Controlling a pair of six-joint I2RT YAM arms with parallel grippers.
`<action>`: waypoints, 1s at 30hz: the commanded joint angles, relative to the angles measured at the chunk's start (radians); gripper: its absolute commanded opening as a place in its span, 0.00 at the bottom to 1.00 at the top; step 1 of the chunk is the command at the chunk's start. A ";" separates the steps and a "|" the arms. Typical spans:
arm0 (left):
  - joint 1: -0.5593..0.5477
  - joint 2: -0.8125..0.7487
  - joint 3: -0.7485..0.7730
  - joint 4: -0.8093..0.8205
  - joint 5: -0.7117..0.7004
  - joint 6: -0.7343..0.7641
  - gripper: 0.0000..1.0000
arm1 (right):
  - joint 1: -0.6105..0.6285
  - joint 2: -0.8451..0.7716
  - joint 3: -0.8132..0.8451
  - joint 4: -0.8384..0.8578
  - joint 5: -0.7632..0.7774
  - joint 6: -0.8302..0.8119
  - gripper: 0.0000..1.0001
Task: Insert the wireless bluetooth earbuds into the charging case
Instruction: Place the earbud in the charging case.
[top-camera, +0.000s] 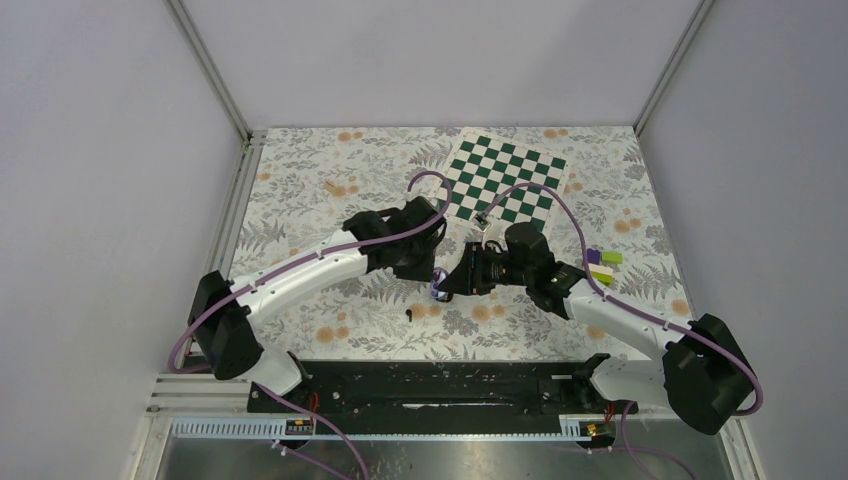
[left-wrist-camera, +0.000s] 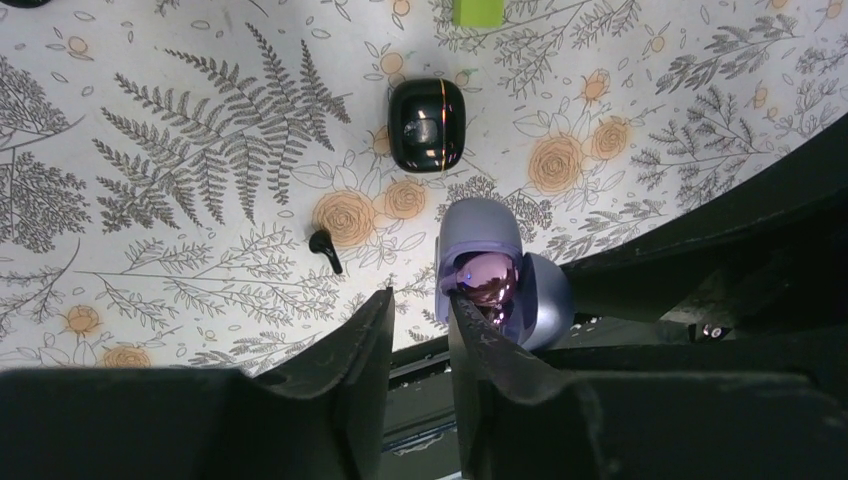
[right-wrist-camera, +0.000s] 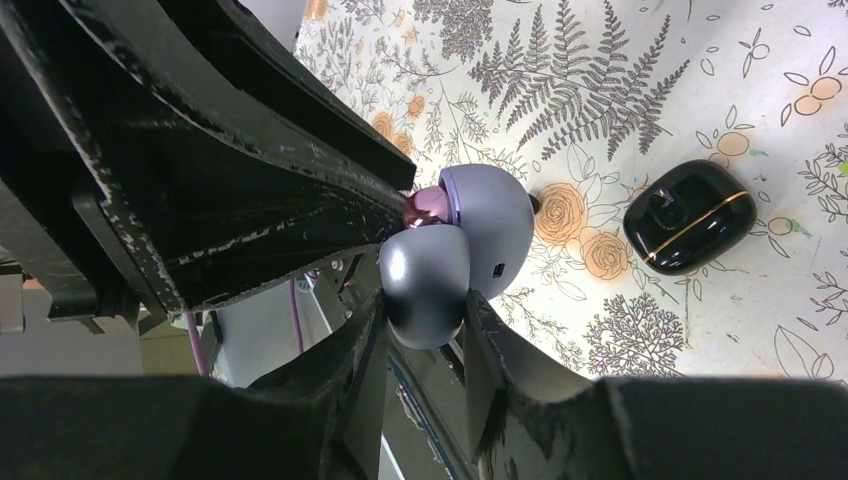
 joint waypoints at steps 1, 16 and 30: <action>-0.008 -0.005 0.049 0.018 -0.005 -0.002 0.29 | 0.009 -0.021 0.034 0.082 -0.018 0.008 0.00; -0.008 -0.036 0.066 -0.005 -0.034 -0.006 0.31 | 0.009 -0.020 0.030 0.089 -0.017 0.013 0.00; -0.008 -0.054 0.072 -0.029 -0.064 -0.005 0.32 | 0.009 -0.014 0.036 0.084 -0.018 0.010 0.00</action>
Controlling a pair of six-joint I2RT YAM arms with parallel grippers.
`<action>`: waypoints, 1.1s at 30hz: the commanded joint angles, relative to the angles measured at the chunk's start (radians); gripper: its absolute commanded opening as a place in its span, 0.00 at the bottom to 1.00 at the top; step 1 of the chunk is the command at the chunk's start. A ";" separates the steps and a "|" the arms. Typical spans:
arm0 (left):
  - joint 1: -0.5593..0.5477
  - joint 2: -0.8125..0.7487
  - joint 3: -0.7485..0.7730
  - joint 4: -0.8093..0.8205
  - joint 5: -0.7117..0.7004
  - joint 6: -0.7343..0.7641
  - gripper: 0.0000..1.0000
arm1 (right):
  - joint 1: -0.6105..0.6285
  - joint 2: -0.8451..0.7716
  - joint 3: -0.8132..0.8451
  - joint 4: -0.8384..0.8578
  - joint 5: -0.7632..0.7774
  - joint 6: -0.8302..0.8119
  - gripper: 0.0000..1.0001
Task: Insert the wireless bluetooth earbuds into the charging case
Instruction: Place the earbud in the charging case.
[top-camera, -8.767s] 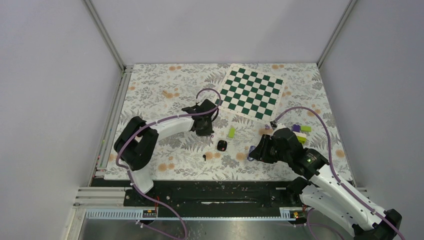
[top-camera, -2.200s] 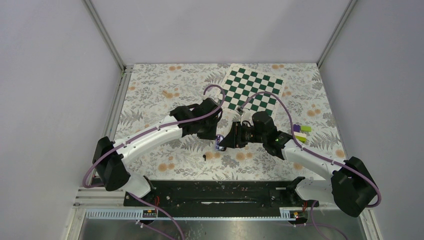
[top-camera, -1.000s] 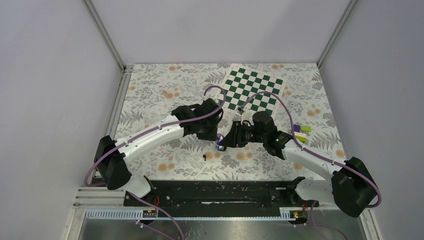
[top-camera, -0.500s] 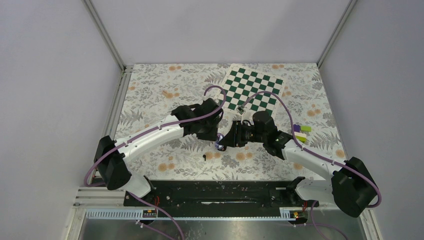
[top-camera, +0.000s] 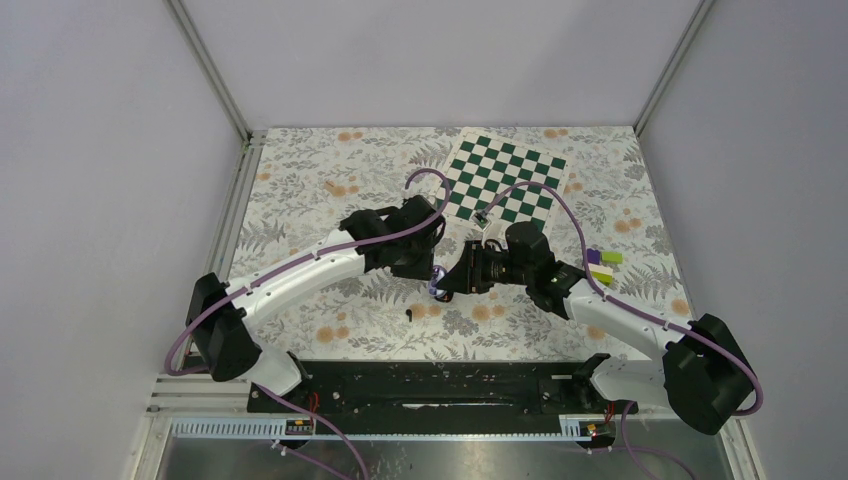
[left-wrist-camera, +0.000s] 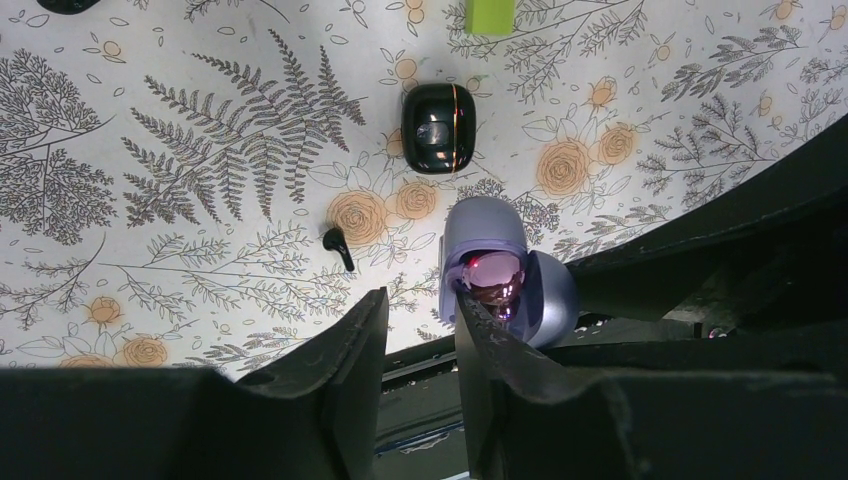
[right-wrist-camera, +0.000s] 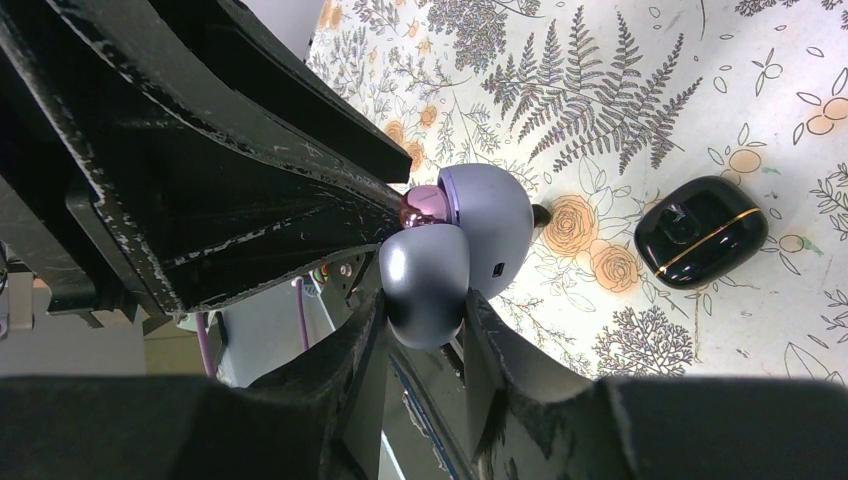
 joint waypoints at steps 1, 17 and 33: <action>-0.005 -0.040 0.051 0.010 -0.029 -0.002 0.32 | 0.009 -0.013 0.035 0.053 -0.017 0.003 0.00; -0.005 -0.054 0.057 0.011 -0.010 -0.005 0.31 | 0.008 -0.012 0.031 0.060 -0.014 0.005 0.00; 0.000 -0.119 0.055 -0.009 0.014 -0.010 0.32 | 0.009 -0.010 0.029 0.077 -0.024 0.013 0.00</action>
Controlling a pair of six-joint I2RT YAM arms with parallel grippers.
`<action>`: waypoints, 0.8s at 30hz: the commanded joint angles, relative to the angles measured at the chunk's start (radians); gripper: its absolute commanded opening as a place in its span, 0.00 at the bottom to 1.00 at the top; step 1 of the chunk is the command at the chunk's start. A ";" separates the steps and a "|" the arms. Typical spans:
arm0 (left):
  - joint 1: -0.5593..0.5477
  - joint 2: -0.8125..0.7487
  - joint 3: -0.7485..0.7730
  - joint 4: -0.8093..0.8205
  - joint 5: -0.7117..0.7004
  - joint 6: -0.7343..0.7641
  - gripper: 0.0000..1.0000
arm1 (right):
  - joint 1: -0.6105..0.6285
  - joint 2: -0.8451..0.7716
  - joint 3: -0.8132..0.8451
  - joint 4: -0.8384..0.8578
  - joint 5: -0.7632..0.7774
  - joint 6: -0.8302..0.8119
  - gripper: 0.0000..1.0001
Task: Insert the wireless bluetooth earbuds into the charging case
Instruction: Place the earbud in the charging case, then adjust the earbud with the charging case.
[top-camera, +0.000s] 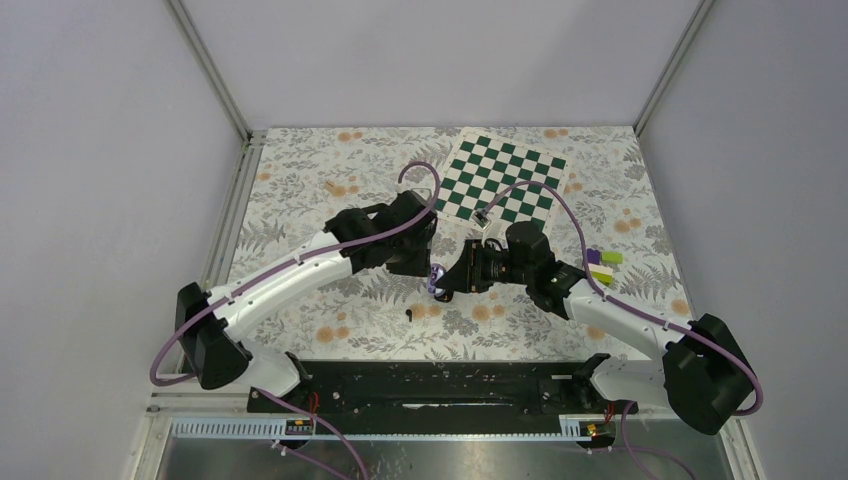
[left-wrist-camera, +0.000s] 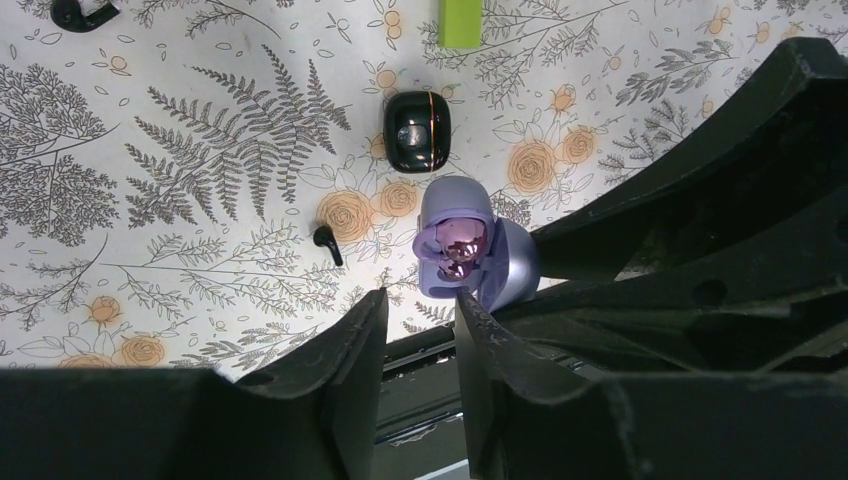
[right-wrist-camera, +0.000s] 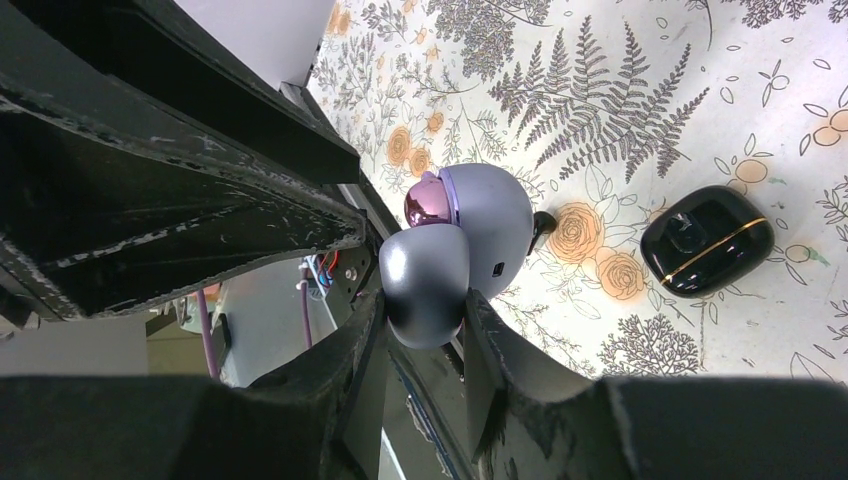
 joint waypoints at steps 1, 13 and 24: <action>0.009 -0.071 0.028 0.006 0.019 -0.003 0.32 | 0.009 -0.012 0.025 0.062 -0.026 0.009 0.00; 0.240 -0.284 -0.168 0.132 0.481 0.153 0.56 | 0.008 -0.024 0.004 0.110 -0.138 0.021 0.00; 0.257 -0.402 -0.421 0.444 0.592 0.097 0.50 | 0.008 -0.023 0.011 0.156 -0.179 0.076 0.00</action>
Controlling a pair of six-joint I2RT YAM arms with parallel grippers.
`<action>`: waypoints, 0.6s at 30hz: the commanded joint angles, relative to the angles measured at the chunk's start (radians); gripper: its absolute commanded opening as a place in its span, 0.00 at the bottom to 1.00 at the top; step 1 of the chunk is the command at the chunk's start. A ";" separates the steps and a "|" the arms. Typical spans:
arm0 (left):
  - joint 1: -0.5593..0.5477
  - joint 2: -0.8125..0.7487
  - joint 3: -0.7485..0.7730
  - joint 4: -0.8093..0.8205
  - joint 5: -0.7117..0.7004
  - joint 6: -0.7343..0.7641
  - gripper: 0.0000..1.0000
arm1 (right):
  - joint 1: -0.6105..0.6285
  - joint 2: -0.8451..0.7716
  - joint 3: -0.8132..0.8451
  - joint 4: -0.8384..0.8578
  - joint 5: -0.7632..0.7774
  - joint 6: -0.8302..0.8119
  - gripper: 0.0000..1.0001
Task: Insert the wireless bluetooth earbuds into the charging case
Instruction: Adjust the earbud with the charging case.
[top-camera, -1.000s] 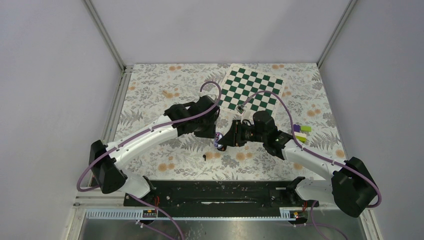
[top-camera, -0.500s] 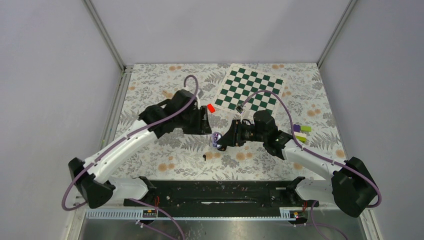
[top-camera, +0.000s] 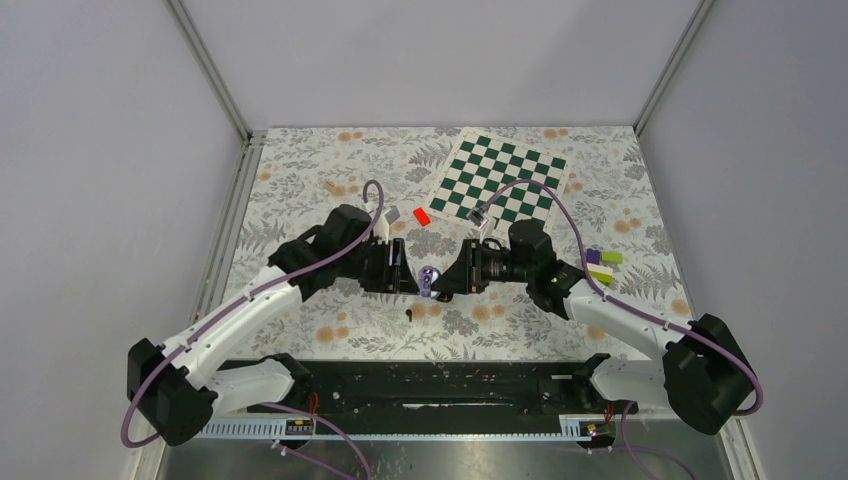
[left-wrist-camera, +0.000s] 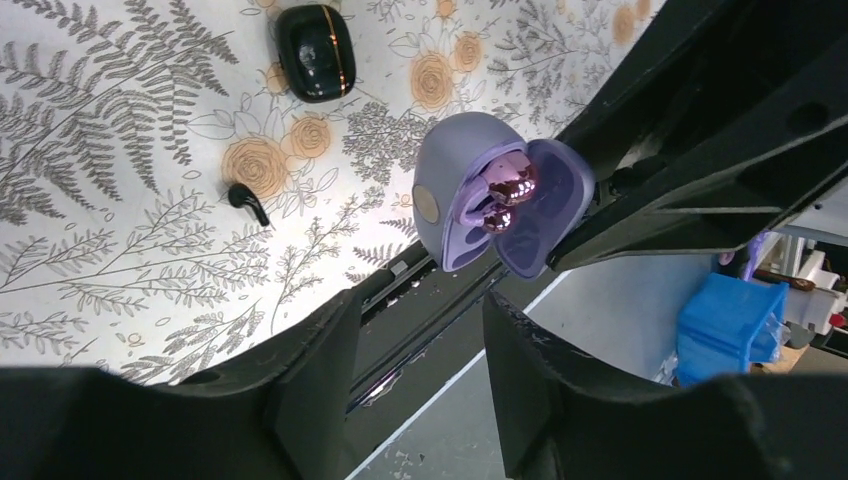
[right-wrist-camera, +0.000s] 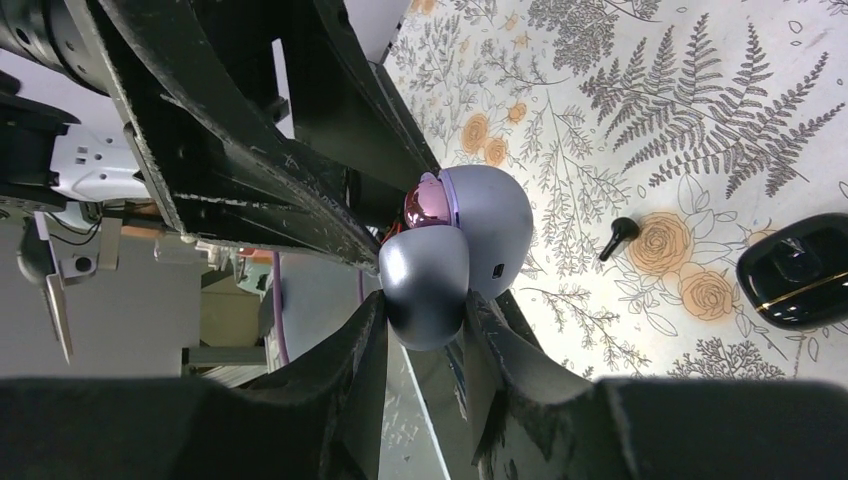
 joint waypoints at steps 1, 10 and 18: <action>0.015 -0.089 -0.030 0.203 0.088 -0.025 0.50 | 0.008 -0.026 0.010 0.062 -0.044 0.020 0.00; 0.024 -0.112 -0.060 0.217 0.103 -0.032 0.50 | 0.007 -0.027 0.013 0.056 -0.042 0.021 0.00; 0.103 -0.129 -0.133 0.348 0.153 -0.101 0.51 | 0.008 -0.028 0.010 0.058 -0.042 0.026 0.00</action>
